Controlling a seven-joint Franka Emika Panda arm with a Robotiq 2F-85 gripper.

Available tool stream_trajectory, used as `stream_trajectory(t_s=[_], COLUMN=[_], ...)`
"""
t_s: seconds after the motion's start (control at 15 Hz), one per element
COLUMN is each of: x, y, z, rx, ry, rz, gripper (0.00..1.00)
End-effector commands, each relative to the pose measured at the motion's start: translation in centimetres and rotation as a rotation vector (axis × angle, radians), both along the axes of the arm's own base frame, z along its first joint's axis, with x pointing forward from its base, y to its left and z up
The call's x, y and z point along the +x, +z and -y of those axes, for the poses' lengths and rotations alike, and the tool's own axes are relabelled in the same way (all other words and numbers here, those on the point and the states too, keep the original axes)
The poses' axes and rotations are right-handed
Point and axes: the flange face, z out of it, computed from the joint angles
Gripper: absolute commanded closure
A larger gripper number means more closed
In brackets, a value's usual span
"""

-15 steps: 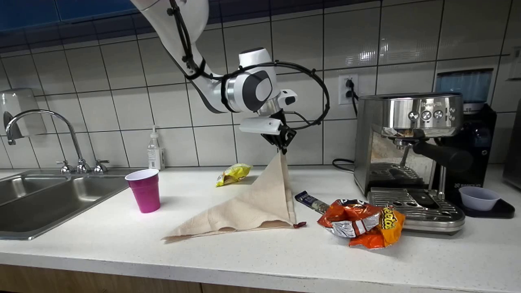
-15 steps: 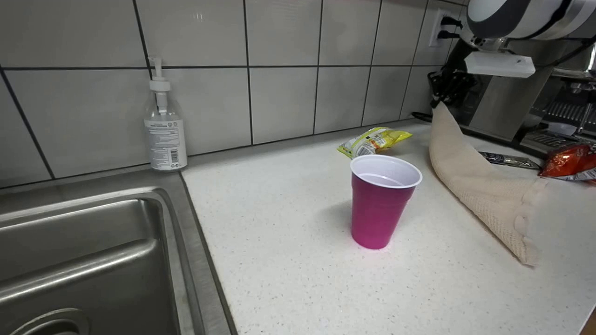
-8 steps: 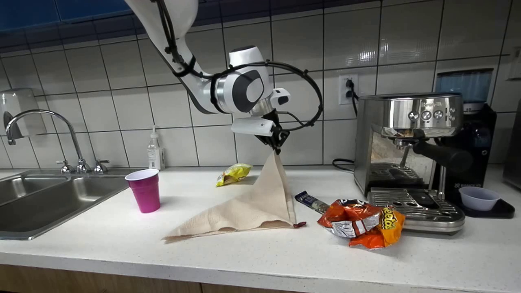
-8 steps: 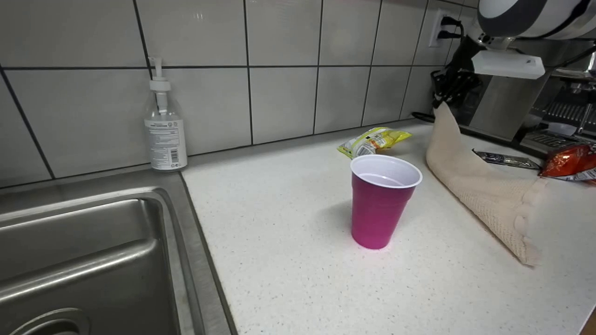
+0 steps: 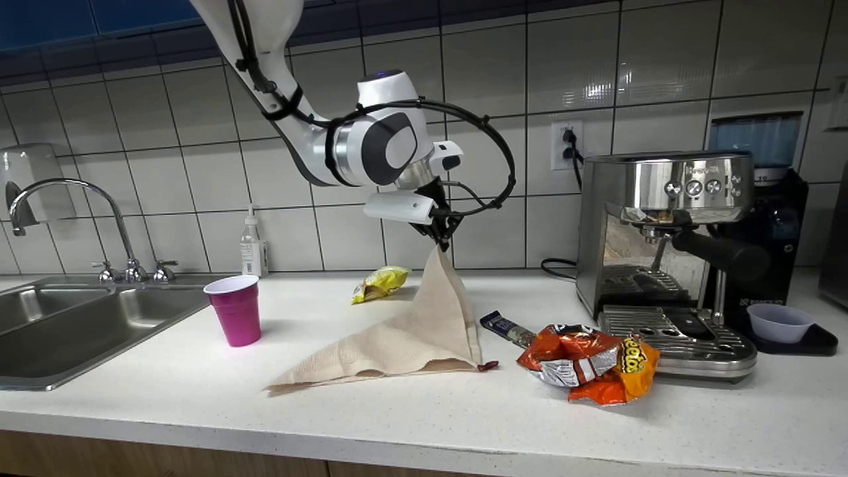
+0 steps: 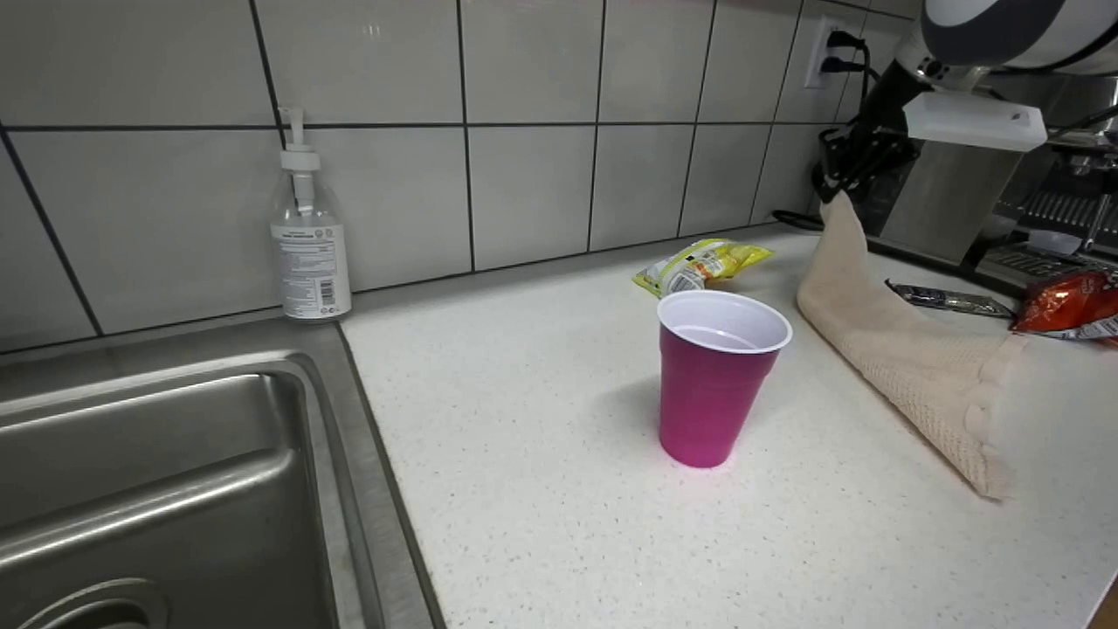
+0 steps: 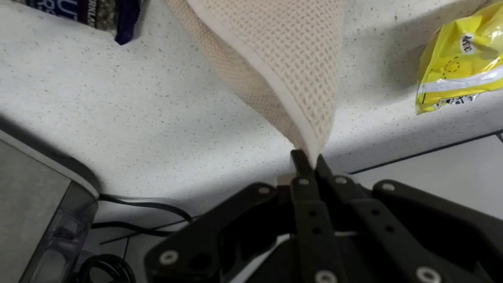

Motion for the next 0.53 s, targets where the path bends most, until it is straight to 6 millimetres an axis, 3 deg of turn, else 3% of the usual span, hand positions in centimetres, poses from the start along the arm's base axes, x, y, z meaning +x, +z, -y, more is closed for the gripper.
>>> stream_trajectory(t_s=[0.0,0.47], x=[-2.0,-4.8], y=[1.2,2.2], z=[-0.4,-0.3], rx=[0.006,0.006], ry=[0.006,0.014], rz=[0.02,0.023], gripper=[0.99,0.99])
